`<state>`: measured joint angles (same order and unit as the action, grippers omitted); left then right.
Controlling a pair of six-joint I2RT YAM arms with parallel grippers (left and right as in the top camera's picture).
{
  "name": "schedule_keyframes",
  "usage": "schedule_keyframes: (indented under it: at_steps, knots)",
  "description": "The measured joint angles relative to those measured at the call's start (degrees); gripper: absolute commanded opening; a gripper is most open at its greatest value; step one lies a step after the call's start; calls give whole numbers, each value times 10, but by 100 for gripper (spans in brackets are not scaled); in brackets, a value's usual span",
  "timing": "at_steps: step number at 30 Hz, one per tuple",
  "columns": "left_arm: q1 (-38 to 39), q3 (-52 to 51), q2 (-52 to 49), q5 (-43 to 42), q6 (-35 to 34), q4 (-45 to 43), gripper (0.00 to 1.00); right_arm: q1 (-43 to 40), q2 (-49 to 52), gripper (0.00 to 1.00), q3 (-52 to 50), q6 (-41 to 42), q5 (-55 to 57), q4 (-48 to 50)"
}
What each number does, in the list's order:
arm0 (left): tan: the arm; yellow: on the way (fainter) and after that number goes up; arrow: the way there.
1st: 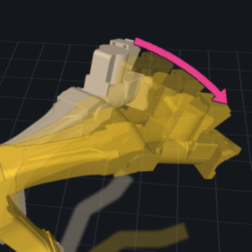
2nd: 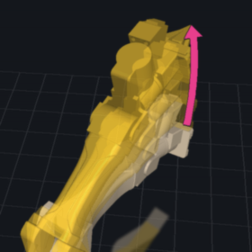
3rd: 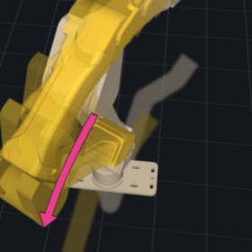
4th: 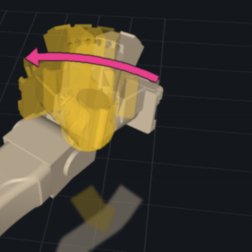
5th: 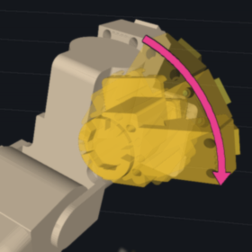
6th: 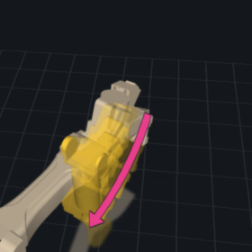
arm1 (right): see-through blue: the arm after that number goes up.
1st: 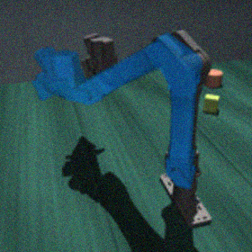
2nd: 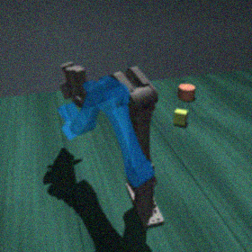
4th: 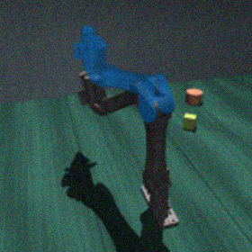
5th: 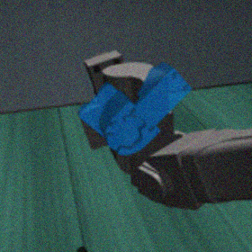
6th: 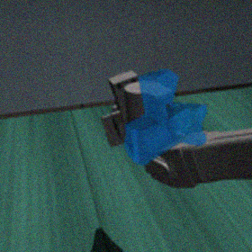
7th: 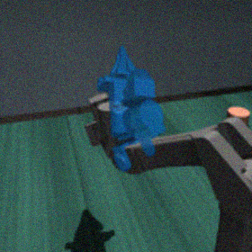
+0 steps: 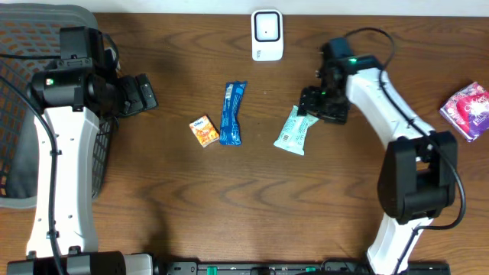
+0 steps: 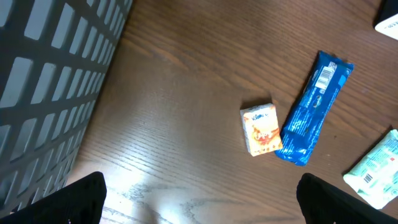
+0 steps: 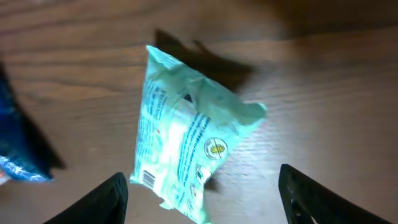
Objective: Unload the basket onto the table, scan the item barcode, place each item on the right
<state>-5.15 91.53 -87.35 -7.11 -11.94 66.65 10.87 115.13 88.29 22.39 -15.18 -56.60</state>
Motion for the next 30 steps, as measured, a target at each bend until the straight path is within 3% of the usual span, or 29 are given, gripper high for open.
schedule_keyframes:
  at_steps: [5, 7, 9, 10, 11, 12, 17, 20, 24, 30]
  knots:
    - [0, 0, 0, 0, 0, 0, 98, -10, 0, 71, -102, -17, -108, 124]
    - [0, 0, 0, 0, 0, 0, 98, -10, 0, 62, -135, -10, -136, 166]
    - [0, 0, 0, 0, 0, 0, 98, -11, -2, 40, -166, 6, -166, 219]
    - [0, 0, 0, 0, 0, 0, 98, -11, -4, 18, -174, 9, -176, 238]
    - [0, 0, 0, 0, 0, 0, 98, -10, -5, 4, -190, 16, -177, 277]
    - [0, 0, 0, 0, 0, 0, 98, -10, -5, 1, -200, 16, -182, 291]
    - [0, 0, 0, 0, 0, 0, 98, -10, -6, 1, -202, 14, -195, 292]
    - [0, 0, 0, 0, 0, 0, 98, -8, -6, 1, -163, 5, -154, 223]
    - [0, 0, 0, 0, 0, 0, 98, 8, -6, 1, -76, 1, -13, 109]
    - [0, 0, 0, 0, 0, 0, 98, 80, -9, 1, 23, 4, 305, 6]
